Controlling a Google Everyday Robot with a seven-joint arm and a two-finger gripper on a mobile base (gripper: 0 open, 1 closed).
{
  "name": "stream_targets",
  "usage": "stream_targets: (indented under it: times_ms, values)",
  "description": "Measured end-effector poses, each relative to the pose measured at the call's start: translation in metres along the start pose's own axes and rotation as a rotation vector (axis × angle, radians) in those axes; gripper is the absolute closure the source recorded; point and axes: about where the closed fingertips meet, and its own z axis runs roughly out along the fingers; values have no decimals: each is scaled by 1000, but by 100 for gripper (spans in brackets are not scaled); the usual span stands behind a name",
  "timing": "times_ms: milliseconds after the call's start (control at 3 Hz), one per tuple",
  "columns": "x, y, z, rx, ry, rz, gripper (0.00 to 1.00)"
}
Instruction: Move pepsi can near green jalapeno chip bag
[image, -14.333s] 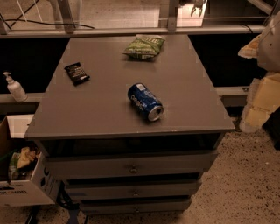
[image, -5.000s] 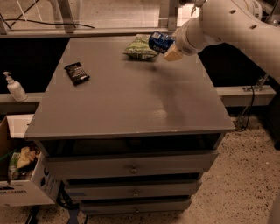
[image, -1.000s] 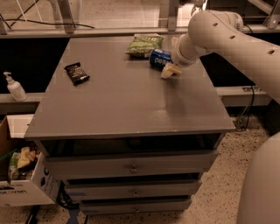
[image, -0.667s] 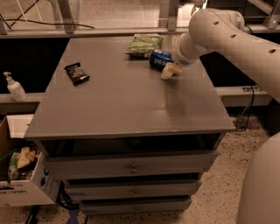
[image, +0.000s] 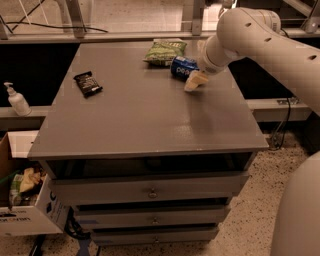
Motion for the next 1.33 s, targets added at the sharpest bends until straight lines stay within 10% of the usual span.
stream_targets:
  times_ms: [1333]
  values:
    - [-2, -3, -4, 0, -1, 0, 0]
